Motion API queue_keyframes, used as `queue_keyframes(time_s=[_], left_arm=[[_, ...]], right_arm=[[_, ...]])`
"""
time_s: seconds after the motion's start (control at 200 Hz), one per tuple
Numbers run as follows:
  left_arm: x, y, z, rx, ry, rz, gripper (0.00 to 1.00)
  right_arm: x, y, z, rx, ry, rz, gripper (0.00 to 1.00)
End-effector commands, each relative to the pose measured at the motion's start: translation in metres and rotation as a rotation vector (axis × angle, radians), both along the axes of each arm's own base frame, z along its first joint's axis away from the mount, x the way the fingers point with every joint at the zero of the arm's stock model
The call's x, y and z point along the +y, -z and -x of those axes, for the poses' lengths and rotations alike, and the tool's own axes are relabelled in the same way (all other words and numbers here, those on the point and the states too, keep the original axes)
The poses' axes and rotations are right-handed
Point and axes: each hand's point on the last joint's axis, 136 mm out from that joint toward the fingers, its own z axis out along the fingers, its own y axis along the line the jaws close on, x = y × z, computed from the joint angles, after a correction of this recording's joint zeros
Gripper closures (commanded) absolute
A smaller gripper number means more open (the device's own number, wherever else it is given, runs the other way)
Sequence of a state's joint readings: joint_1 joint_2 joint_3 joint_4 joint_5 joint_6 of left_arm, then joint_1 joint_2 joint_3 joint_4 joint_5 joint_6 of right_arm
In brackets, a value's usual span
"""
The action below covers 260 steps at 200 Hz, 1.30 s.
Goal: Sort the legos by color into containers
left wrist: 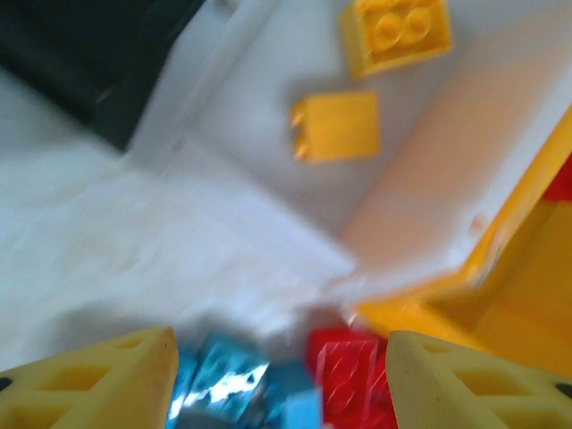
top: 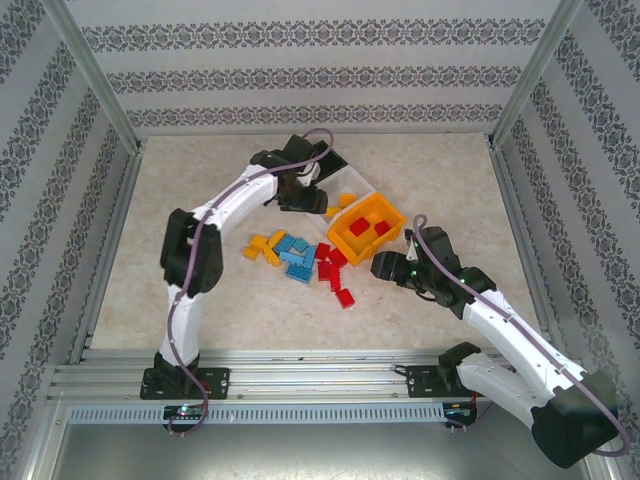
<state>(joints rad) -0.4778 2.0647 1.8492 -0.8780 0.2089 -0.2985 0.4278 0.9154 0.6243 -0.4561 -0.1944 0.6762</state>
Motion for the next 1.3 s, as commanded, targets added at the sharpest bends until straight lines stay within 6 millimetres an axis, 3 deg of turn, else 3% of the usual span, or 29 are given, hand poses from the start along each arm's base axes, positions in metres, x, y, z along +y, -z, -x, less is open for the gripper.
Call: queue_keyframes(time_s=[0.0, 0.18, 0.475, 0.699, 1.294], left_arm=[[0.046, -0.007, 0.034, -0.02, 0.06, -0.207, 0.37], [0.076, 0.015, 0.06, 0.05, 0.121, -0.314, 0.4], [0.087, 0.046, 0.065, 0.123, 0.15, -0.347, 0.41], [0.085, 0.066, 0.06, 0.151, 0.159, -0.336, 0.43], [0.082, 0.088, 0.033, 0.177, 0.162, -0.304, 0.5]], right_arm=[[0.009, -0.009, -0.006, -0.033, -0.027, -0.027, 0.32], [0.022, -0.01, -0.008, -0.027, -0.059, -0.03, 0.32], [0.022, -0.012, -0.001, -0.034, -0.065, -0.009, 0.32], [0.017, -0.012, 0.002, -0.033, -0.055, 0.005, 0.32], [0.019, -0.006, -0.001, -0.014, -0.043, 0.004, 0.32]])
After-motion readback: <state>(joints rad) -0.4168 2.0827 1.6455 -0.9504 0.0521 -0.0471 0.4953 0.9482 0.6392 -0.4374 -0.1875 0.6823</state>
